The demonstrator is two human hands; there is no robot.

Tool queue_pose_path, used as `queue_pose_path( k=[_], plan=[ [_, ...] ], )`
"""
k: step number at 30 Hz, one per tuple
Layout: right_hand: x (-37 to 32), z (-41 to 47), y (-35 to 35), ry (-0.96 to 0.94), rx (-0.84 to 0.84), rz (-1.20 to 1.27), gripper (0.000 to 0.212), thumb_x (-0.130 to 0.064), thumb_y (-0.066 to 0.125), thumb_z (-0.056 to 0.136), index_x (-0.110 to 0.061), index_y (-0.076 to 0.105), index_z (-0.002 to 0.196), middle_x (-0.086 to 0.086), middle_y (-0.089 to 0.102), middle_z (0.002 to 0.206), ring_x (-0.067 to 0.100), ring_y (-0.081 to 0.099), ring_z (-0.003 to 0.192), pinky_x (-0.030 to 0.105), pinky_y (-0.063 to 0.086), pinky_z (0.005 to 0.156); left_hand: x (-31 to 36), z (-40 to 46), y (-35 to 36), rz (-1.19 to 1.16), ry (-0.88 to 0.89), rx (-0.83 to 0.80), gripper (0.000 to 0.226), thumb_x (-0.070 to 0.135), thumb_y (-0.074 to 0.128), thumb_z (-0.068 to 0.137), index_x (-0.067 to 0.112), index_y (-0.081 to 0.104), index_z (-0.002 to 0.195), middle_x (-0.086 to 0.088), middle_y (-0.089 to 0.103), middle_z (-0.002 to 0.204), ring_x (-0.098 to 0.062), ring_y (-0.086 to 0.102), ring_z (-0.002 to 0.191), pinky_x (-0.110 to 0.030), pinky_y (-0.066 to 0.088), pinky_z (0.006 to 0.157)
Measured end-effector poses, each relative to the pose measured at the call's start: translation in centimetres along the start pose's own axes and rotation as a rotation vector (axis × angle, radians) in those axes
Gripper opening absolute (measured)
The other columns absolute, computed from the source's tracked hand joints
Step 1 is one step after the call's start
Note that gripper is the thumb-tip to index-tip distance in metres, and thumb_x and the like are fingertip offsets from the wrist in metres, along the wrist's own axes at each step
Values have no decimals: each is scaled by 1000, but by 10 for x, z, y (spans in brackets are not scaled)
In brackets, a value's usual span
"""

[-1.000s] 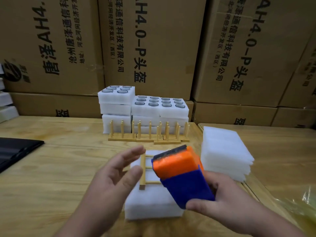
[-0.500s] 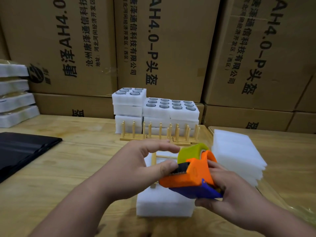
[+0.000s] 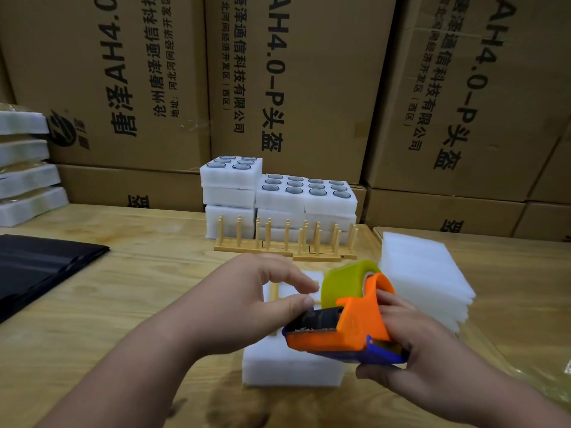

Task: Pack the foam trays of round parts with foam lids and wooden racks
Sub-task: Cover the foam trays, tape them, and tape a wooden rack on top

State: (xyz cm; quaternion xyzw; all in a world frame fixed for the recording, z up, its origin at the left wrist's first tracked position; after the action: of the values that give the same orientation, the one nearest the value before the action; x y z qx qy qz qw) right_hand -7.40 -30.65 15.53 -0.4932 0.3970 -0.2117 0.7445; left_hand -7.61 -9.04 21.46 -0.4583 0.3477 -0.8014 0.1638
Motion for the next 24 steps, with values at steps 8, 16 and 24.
queue_pose_path(
  k=[8,16,24],
  plan=[
    [-4,4,-2,-24,20,13,50,-81,60,81,-60,58,126,-43,49,139,-4,21,150,37,26,124,1,0,-1,23,-21,113,13,49,65,91,43,74,84,40,67,94,15,60,98,-12,43,75],
    [-4,10,0,-23,-22,20,44,-84,58,78,-64,57,117,-43,54,129,-11,27,143,35,40,114,29,-10,-12,210,196,278,12,44,60,97,46,67,88,30,70,93,7,62,97,-8,43,81],
    [-12,23,-7,-18,-30,27,45,-69,69,81,-61,54,123,-40,56,124,-5,45,129,32,47,107,31,-16,-19,125,190,384,11,41,59,94,40,67,87,25,68,89,1,63,95,-8,45,77]
  ],
)
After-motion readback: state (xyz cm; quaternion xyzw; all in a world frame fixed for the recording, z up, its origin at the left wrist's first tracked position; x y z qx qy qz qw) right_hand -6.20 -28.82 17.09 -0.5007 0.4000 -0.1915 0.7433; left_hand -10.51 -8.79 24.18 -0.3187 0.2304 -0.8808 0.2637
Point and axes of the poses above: each hand's wrist, its own z-axis towards the middle knuckle, its own y-axis out of the palm, x = y × z, the point moved 8 cm from there along z, towards the middle knuckle
